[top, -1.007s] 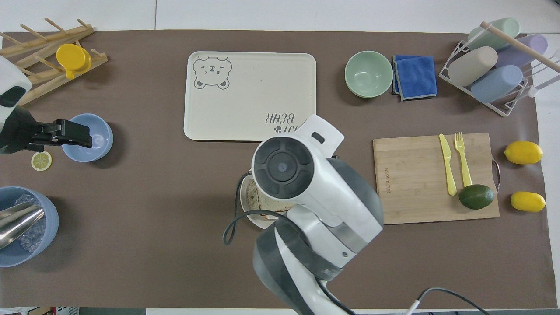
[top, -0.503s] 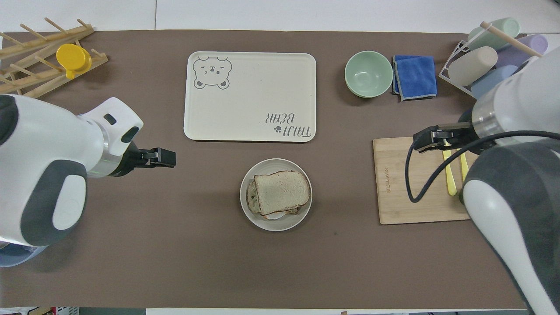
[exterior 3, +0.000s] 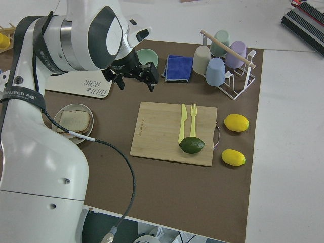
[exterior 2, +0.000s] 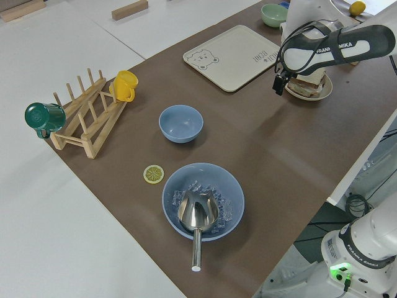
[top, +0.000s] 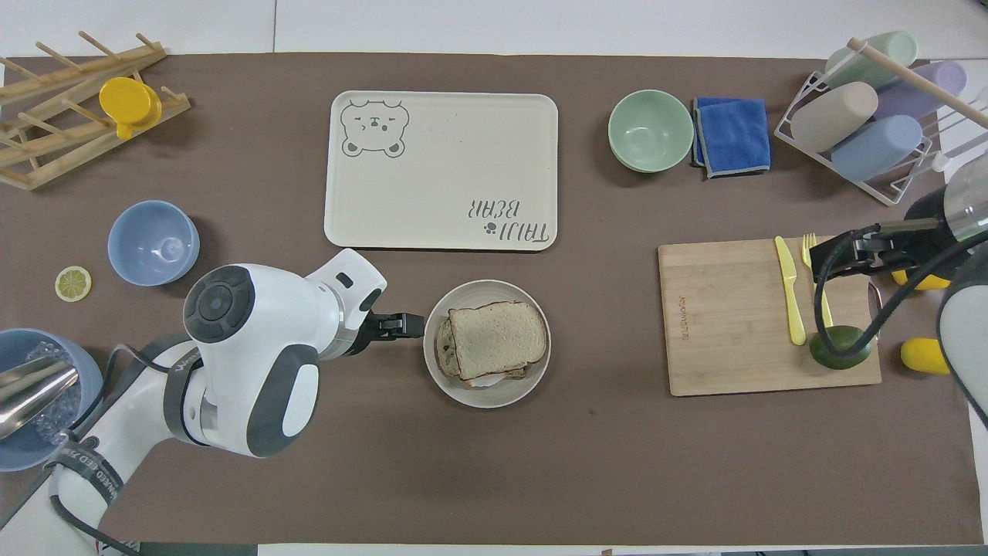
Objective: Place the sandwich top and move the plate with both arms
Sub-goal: 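Grasp the white plate rim with the left gripper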
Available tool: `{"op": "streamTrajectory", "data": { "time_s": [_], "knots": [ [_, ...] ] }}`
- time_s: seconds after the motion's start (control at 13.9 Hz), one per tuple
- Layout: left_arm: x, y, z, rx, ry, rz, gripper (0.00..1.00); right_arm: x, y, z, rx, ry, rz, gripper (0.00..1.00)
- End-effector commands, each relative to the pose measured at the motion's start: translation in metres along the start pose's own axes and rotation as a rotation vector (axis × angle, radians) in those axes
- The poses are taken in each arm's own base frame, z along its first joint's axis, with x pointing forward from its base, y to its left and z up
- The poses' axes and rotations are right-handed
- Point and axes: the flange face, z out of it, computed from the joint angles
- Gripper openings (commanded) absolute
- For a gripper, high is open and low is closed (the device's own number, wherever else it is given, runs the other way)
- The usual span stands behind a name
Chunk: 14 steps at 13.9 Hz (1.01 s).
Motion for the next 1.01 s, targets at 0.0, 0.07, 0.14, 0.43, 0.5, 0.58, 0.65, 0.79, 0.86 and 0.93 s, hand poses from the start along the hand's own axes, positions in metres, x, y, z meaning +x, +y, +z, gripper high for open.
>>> {"op": "streamTrajectory", "data": {
  "time_s": [0.0,0.07,0.14,0.43,0.5,0.58,0.65,0.79,0.86,0.93],
  "knots": [
    [-0.002,0.006,0.027,-0.026,-0.019,-0.035,0.93,0.002,0.006,-0.002,0.018,0.005,-0.018,1.00],
    [-0.003,0.010,0.033,-0.035,-0.014,-0.040,0.90,0.003,0.008,-0.005,0.018,0.003,-0.023,1.00],
    [-0.004,0.011,0.039,-0.035,-0.023,-0.041,0.86,0.003,0.011,-0.005,0.012,0.003,-0.030,1.00],
    [-0.008,0.015,0.054,-0.022,-0.043,-0.031,0.77,0.002,0.024,-0.002,0.018,-0.006,-0.079,1.00],
    [-0.008,0.015,0.055,-0.022,-0.045,-0.030,0.74,0.001,0.025,-0.002,0.020,-0.006,-0.073,1.00],
    [-0.010,0.017,0.057,-0.020,-0.048,-0.026,0.70,0.000,0.025,-0.002,0.020,-0.006,-0.073,1.00],
    [-0.009,0.017,0.056,-0.027,-0.046,-0.032,0.63,0.000,0.027,-0.002,0.021,-0.006,-0.070,1.00],
    [-0.009,0.018,0.056,-0.031,-0.043,-0.034,0.44,0.001,0.036,-0.001,0.033,-0.005,-0.060,1.00],
    [-0.010,0.019,0.057,-0.031,-0.044,-0.029,0.33,0.001,0.033,-0.002,0.045,-0.004,-0.078,1.00],
    [-0.013,0.023,0.059,-0.029,-0.048,-0.019,0.21,-0.001,0.031,-0.002,0.044,-0.022,-0.078,1.00]
  ]
}}
